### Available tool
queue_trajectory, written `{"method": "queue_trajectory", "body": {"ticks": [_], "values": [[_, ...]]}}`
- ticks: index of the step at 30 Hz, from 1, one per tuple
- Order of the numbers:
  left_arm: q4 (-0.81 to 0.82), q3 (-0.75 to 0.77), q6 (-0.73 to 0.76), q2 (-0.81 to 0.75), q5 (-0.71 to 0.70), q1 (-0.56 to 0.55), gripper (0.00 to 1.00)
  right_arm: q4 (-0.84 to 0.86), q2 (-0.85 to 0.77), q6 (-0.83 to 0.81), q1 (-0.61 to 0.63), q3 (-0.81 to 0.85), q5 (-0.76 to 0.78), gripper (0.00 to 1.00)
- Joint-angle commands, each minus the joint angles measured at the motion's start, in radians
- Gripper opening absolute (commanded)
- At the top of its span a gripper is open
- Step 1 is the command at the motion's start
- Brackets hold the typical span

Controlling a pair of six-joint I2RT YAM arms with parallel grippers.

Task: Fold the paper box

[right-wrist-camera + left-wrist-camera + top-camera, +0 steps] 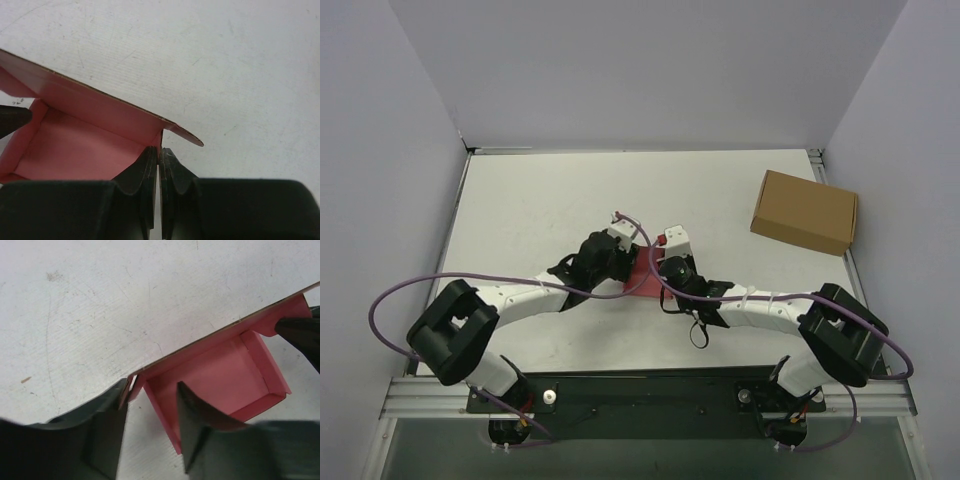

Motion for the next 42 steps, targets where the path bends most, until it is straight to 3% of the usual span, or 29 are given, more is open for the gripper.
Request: {"method": "queue_trajectory", "body": {"ticks": [1, 9, 16, 20, 24, 35, 42], "values": [[0.075, -0.031, 0.027, -0.092, 0.138, 0.065, 0.64, 0.056, -0.008, -0.055, -0.018, 0.014, -0.097, 0.0], [0.119, -0.143, 0.013, -0.225, 0.327, 0.227, 0.76, -0.008, -0.062, -0.116, -0.076, 0.014, -0.297, 0.0], [0.201, -0.132, 0.008, -0.14, 0.581, 0.339, 0.77, -0.039, -0.102, -0.131, -0.151, -0.005, -0.449, 0.0], [0.251, -0.121, 0.019, -0.08, 0.632, 0.341, 0.75, -0.062, -0.116, -0.151, -0.185, -0.003, -0.521, 0.0], [0.27, -0.078, 0.045, -0.018, 0.652, 0.342, 0.63, -0.082, -0.11, -0.16, -0.205, 0.009, -0.564, 0.0], [0.324, 0.041, 0.061, 0.14, 0.681, 0.391, 0.7, -0.135, -0.09, -0.17, -0.237, 0.029, -0.667, 0.0], [0.354, 0.046, 0.042, 0.172, 0.748, 0.393, 0.61, -0.154, -0.09, -0.176, -0.249, 0.043, -0.67, 0.0]]}}
